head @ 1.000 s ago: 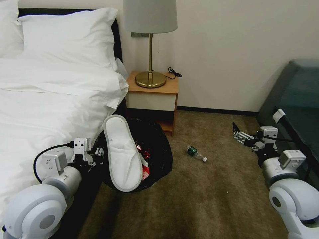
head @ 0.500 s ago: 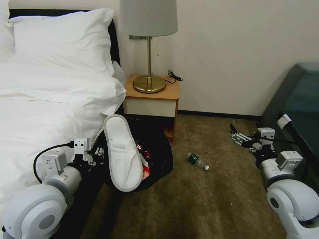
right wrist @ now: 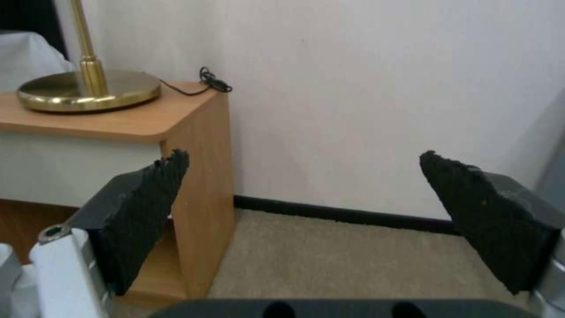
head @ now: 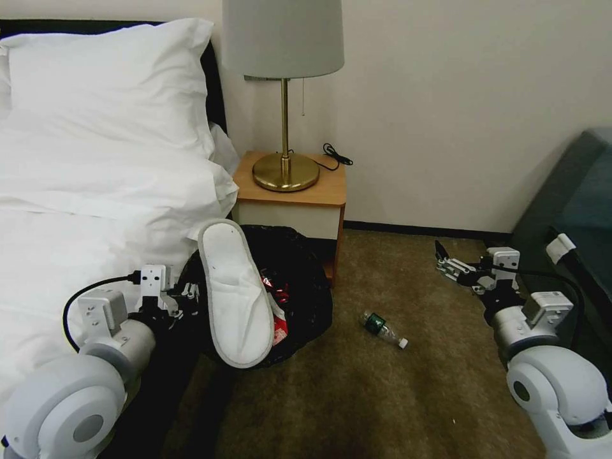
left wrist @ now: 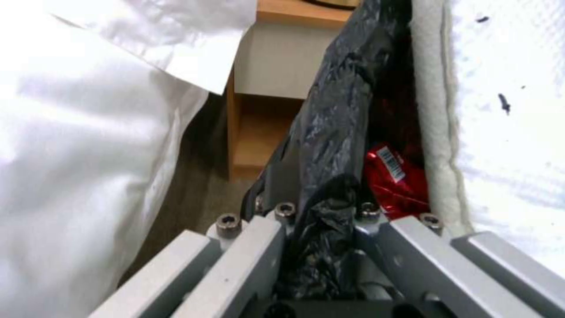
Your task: Pick up the trash bin, then pick up the garbage on the floor and place it into the trash bin.
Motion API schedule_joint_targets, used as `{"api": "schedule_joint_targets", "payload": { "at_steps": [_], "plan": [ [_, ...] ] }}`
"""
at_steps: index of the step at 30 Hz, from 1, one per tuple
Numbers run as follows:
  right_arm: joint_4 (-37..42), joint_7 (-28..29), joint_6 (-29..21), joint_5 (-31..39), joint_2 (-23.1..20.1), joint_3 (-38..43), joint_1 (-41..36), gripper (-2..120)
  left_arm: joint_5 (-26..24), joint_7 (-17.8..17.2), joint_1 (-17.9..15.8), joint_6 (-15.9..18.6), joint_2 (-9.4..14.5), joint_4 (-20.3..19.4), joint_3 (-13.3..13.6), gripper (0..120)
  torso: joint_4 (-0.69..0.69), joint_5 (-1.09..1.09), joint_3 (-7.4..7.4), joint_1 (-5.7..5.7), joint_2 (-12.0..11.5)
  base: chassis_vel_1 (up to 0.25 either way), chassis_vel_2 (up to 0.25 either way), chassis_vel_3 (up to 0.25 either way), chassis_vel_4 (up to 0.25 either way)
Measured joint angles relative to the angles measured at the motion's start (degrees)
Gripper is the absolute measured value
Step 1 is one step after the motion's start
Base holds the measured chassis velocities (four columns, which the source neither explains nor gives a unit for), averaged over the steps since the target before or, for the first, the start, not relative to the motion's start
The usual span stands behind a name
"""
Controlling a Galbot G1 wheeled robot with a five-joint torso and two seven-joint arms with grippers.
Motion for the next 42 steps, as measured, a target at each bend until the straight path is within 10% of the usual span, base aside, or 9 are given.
{"api": "schedule_joint_targets", "payload": {
  "at_steps": [16,28,42],
  "plan": [
    [-3.02,-2.61,-0.77,0.38,-1.57,-1.42,-0.03,100,-0.09,-0.18,0.82,0.0,0.07,-1.23,-0.58,1,0.01,0.0,0.01,0.01,0.0,-0.102,0.104,0.113,-0.109],
    [-21.13,-21.14,-6.73,4.96,-6.56,-8.65,9.04,100,-0.8,-0.55,1.12,0.0,0.56,-1.44,-0.75,1,0.0,-0.01,0.0,0.0,0.0,0.0,0.0,0.0,0.0],
    [-46.1,-38.5,-3.2,-7.12,-4.92,-15.78,18.59,100,-0.99,-0.27,0.76,0.0,1.28,-1.43,0.01,1,0.0,0.0,0.0,0.0,0.0,0.0,0.0,0.0,0.0]
  ]
}}
